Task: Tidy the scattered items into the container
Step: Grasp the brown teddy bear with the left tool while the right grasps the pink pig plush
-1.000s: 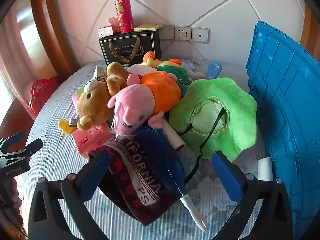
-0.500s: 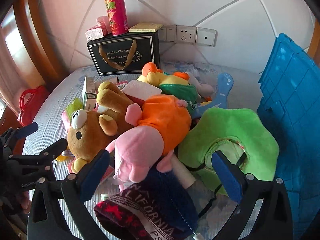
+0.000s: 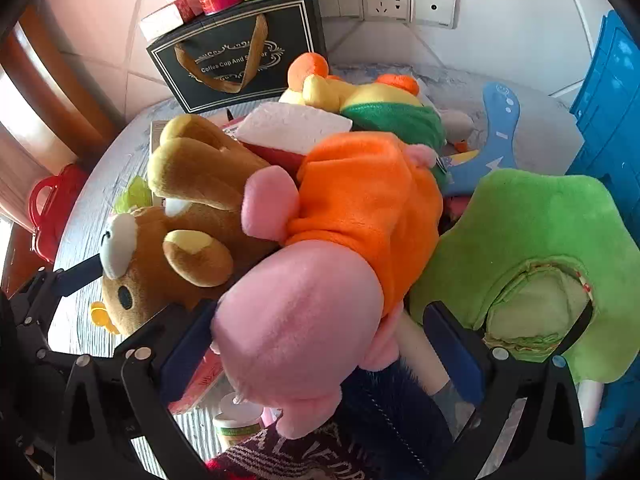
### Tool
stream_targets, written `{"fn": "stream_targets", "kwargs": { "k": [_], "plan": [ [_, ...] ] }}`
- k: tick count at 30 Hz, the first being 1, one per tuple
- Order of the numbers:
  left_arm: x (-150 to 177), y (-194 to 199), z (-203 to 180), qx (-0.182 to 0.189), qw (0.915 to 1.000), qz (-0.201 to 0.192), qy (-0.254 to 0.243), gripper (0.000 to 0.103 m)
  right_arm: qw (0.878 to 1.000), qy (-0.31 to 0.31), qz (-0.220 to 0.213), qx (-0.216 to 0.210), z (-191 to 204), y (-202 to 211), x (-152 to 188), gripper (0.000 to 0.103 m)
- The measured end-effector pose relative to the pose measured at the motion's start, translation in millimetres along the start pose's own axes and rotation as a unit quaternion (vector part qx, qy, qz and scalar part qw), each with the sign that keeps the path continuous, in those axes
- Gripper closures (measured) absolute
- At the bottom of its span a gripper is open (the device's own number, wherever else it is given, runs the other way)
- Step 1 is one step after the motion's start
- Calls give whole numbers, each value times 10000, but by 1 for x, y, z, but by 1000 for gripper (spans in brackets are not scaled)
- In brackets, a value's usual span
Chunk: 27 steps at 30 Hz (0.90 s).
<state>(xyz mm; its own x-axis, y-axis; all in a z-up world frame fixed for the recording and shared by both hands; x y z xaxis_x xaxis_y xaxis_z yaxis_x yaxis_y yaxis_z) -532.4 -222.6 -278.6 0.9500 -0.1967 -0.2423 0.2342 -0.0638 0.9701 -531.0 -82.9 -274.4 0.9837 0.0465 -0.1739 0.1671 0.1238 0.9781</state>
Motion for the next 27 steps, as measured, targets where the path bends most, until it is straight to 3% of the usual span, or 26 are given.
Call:
{"fn": "stream_targets", "kwargs": {
  "k": [9,13,27],
  "plan": [
    [10,-6,-5,-134,9999,-18,-26,1,9998,-191,30,-69,-27,1,13,0],
    [2,-9,-6,-321,9995,-17,-77,0,9998,-119,49,-129,-24,-1,13,0],
    [-3,-18,0,-376,9991,-203,-37,1,9992,-102,118,-374,-14,-20,0,0]
  ]
}}
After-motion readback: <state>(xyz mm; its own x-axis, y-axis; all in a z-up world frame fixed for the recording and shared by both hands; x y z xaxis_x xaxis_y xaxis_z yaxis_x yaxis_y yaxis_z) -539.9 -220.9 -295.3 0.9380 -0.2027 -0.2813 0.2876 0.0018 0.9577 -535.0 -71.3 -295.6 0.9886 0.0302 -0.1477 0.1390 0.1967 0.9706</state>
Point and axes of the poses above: each gripper's, at about its wrist camera, not at the fingertips, and y roughly against the way its jaws point, z to its left, x to its underside, the point moved 7 cm from there along -y, roughly the way its jaws point, and after that the axes turned 13 degrees about z, right-handed, at the moved point
